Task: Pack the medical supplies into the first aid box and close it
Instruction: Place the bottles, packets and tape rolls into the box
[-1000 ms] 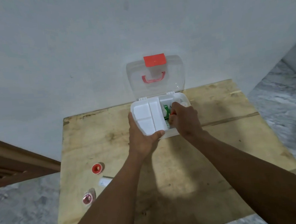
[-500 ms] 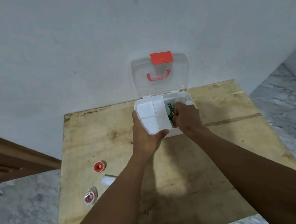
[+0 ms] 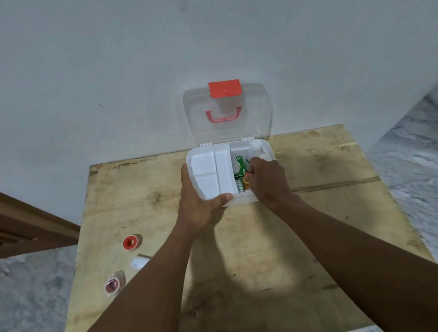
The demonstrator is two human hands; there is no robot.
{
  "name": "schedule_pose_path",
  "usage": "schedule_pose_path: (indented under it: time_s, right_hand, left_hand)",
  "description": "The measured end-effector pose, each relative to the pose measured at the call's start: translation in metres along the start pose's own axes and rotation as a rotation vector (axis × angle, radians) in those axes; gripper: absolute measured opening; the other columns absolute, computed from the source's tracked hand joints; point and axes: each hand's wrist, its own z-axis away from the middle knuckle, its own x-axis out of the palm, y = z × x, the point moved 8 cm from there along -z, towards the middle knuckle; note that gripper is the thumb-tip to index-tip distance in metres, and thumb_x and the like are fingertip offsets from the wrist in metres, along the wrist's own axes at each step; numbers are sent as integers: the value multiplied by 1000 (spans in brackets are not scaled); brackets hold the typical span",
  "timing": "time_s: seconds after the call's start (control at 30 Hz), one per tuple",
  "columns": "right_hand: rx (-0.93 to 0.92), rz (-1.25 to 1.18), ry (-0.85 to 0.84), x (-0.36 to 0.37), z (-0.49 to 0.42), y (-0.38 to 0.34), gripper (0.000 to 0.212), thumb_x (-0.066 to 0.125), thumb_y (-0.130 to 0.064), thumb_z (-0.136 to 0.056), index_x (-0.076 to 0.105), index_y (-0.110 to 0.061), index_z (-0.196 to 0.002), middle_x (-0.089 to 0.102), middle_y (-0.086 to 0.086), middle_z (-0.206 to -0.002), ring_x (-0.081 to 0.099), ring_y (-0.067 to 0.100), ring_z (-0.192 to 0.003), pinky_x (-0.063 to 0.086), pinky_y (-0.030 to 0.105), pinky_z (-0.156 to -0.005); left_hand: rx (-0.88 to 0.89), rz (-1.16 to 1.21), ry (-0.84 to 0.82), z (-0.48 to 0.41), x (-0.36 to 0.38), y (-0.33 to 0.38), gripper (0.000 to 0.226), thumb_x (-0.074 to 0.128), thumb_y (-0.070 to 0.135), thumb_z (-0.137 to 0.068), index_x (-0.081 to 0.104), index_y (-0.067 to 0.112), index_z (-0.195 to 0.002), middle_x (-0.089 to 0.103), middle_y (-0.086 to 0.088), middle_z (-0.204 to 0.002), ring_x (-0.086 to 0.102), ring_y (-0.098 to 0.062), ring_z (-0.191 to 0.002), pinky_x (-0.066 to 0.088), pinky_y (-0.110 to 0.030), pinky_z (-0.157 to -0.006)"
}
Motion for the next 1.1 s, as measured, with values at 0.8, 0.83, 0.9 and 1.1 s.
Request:
schedule_pose_path:
  time_s: [0.8, 0.83, 0.9, 1.1]
  right_hand:
    - [-210, -392, -248, -2, -15, 61, 123, 87, -71, -37, 30, -36, -140, 45, -9, -137, 44, 21, -128, 44, 53, -102]
    - [-205, -397, -253, -1, -14, 58, 126, 87, -71, -37, 26, -37, -142, 41, -8, -140, 41, 21, -131, 43, 54, -103]
    - [-193, -417, -284, 3, -15, 56, 127, 87, -70, -40, 20, -38, -144, 35, -7, -145, 36, 22, -134, 41, 55, -106]
    - [-222, -453, -283, 9, -15, 46, 116, 92, -52, -53, 18, -41, -142, 30, -13, -146, 36, 12, -133, 41, 43, -108]
  left_hand:
    - [-45, 12, -41, -2, 4, -7, 100, 91, 20, -66, 28, 32, -142, 48, 25, -125, 50, -2, -121, 55, -45, -94]
    - [-38, 14, -41, -2, 4, -7, 100, 91, 21, -65, 28, 31, -142, 48, 22, -126, 50, -4, -122, 55, -45, -94]
    - [-29, 8, -40, -2, 4, -6, 100, 91, 24, -64, 28, 30, -142, 49, 19, -127, 51, -4, -120, 56, -42, -93]
    - [-15, -5, -18, -3, 1, -7, 101, 91, 26, -64, 27, 28, -142, 49, 19, -126, 51, 3, -116, 56, -28, -90]
